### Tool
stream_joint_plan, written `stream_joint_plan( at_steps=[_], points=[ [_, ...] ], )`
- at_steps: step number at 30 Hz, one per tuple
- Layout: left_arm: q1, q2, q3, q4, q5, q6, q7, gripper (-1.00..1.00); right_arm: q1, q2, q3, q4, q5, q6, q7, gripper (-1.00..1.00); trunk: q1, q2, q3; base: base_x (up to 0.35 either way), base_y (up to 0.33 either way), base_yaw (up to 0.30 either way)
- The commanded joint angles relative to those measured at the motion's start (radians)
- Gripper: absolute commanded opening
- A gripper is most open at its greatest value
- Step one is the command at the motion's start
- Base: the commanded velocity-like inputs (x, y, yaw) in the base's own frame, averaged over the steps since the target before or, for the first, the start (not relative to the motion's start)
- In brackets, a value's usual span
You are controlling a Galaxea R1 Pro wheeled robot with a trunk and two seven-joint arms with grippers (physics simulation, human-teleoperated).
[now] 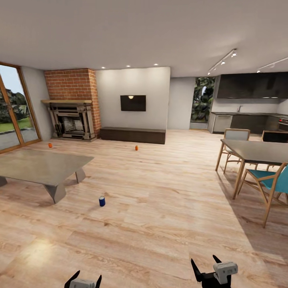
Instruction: Put the three can of soda from the living room inside the tash can in the kitchen.
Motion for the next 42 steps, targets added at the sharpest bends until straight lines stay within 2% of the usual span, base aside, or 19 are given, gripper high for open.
stream_joint_plan(
  at_steps=[1,14,30,42],
  points=[
    [0.000,0.000,-0.001,0.000,0.000,0.000,0.000,1.00,0.000,0.000,0.000,0.000,0.000,0.000,0.000,1.00,0.000,0.000,0.000,0.281,0.008,0.000],
    [0.000,0.000,-0.004,0.000,0.000,0.000,0.000,1.00,-0.001,0.001,0.002,0.001,-0.001,0.001,-0.001,1.00,0.000,0.000,0.000,0.221,0.002,-0.003],
    [0.000,0.000,-0.004,0.000,0.000,0.000,0.000,1.00,0.000,0.001,0.002,0.004,-0.001,0.001,-0.007,1.00,0.000,0.000,0.008,0.091,0.000,-0.204],
    [0.000,0.000,-0.003,0.000,0.000,0.000,0.000,1.00,0.000,0.002,0.002,0.005,-0.002,0.001,-0.006,1.00,0.000,0.000,0.008,0.278,0.000,-0.029]
  ],
)
